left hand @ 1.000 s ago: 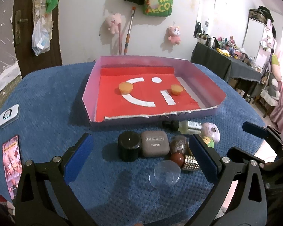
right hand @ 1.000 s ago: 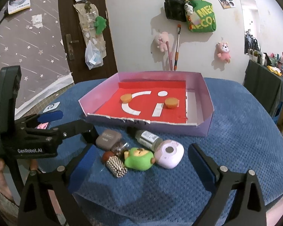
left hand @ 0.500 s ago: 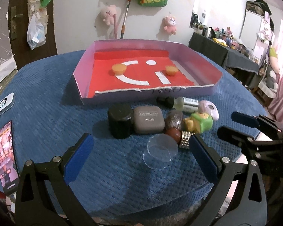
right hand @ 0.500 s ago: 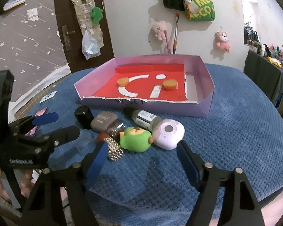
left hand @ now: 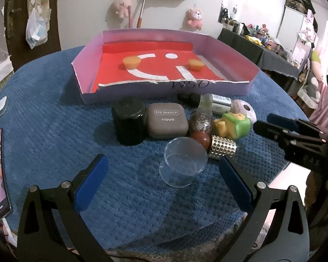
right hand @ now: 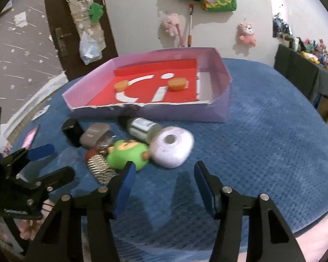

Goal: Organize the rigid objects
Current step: 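Grasp the clear plastic cup with the left gripper while the right gripper grasps the white round device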

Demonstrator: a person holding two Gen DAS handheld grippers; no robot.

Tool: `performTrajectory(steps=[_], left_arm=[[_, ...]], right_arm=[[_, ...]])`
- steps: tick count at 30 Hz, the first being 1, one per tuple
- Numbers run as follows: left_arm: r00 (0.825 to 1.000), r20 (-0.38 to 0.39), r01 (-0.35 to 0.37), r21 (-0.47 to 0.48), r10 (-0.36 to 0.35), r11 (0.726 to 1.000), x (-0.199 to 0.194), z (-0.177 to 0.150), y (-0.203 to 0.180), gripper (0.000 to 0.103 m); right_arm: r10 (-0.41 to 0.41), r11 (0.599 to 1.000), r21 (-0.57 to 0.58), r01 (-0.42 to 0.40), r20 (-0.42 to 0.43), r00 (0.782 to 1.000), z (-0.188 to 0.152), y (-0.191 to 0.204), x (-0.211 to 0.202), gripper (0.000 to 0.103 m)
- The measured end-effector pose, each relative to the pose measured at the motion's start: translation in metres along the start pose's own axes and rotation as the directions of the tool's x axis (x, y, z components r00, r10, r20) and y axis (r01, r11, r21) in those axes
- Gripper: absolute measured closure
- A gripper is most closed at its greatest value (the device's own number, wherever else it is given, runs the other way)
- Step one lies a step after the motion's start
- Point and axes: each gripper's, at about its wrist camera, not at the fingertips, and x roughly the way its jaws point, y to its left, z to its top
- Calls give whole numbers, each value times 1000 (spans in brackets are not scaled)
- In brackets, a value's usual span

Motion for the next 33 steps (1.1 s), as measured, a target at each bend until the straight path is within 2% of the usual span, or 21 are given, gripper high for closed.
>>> performTrajectory(steps=[6,9,11,15,18,24,33], left_arm=[[1000,-16,-8,9,8,1000,7,-1,-1,1],[1000,-16,-12,12,12,1000,9,-1,-2,7],[1000,-25,-7,15,7,1000,11,0,-3,16],[1000,-25,-11,34,12,999,13,1,-8,23],[1000,-26,11,41,-10,999,13,1,-11,34],[998,-35,50,61,-48,997,12,2,-17,64],[999,16,45,74,-46,996,-1,7,-14,65]], right_arm=[[-31,999,-16,30,-21,999,5,-7,14,44],[-26,999,-36,24,-31,999,7,-5,23,44],[-22,999,-50,20,-32,999,9,-4,27,44],[-16,998,-69,14,-30,999,15,-3,33,44],[-9,997,-75,8,-17,1000,20,-3,34,44],[17,997,-70,-18,-14,1000,24,-7,37,45],[16,997,-76,-16,8,1000,24,-5,26,46]])
